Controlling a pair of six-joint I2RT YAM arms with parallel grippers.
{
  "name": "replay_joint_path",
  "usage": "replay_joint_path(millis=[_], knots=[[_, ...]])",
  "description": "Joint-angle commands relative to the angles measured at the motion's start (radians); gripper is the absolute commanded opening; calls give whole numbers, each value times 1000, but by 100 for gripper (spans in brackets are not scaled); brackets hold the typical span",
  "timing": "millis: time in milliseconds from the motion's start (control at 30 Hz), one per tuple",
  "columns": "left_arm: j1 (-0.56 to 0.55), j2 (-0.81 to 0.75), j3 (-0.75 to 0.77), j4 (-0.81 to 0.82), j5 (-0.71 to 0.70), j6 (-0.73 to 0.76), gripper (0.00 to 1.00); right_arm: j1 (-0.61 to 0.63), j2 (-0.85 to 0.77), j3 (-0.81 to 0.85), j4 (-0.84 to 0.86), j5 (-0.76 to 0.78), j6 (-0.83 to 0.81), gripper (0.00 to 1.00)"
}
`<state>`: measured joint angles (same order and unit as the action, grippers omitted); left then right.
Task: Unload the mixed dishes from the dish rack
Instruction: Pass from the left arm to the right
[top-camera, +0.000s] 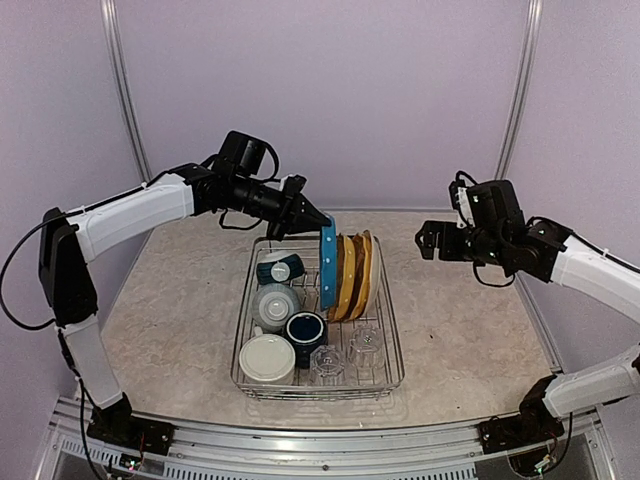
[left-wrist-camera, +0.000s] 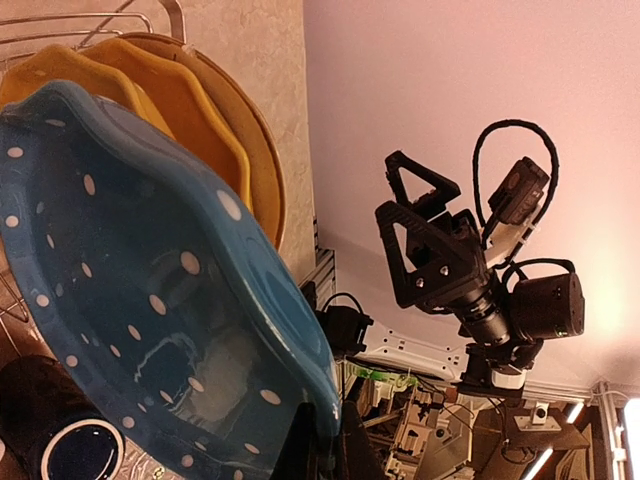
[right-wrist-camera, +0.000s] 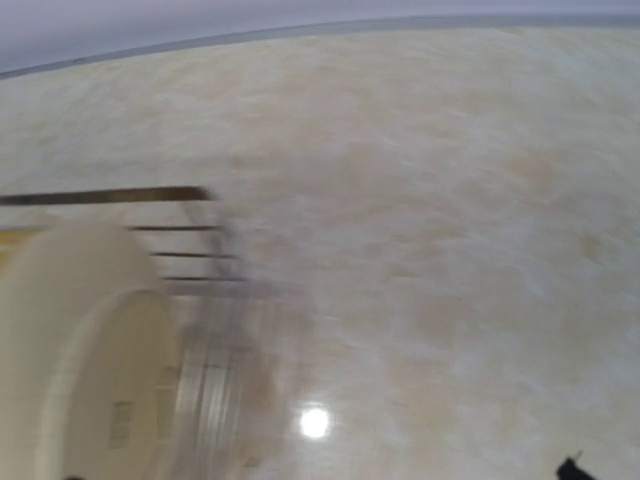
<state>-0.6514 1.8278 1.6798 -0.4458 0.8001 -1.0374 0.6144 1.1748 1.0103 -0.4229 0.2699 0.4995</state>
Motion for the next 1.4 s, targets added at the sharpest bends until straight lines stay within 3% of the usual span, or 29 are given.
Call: replay_joint_path(millis=[0,200,433,600,933,1167,1367], knots=[[-17,-72,109,24,-10,12,0,93,49,94,45,-13,-48,100],[-31,-64,154,3,-83,-10,0,259,143,172,134,2,-67,100],[-34,-68,175,21,-182,-63,0,453,212,189,267,160,-191,100],[-37,-76,190,12,-229,-72,0,517,272,209,279,320,-234,99],[-48,-98,162,39,-269,-116,0,571,463,297,382,638,-274,85],[-49,-116,150,27,-296,-124,0,574,530,335,476,657,-326,58],[-52,-127,131,42,-288,-140,0,582,558,342,550,671,-316,45]])
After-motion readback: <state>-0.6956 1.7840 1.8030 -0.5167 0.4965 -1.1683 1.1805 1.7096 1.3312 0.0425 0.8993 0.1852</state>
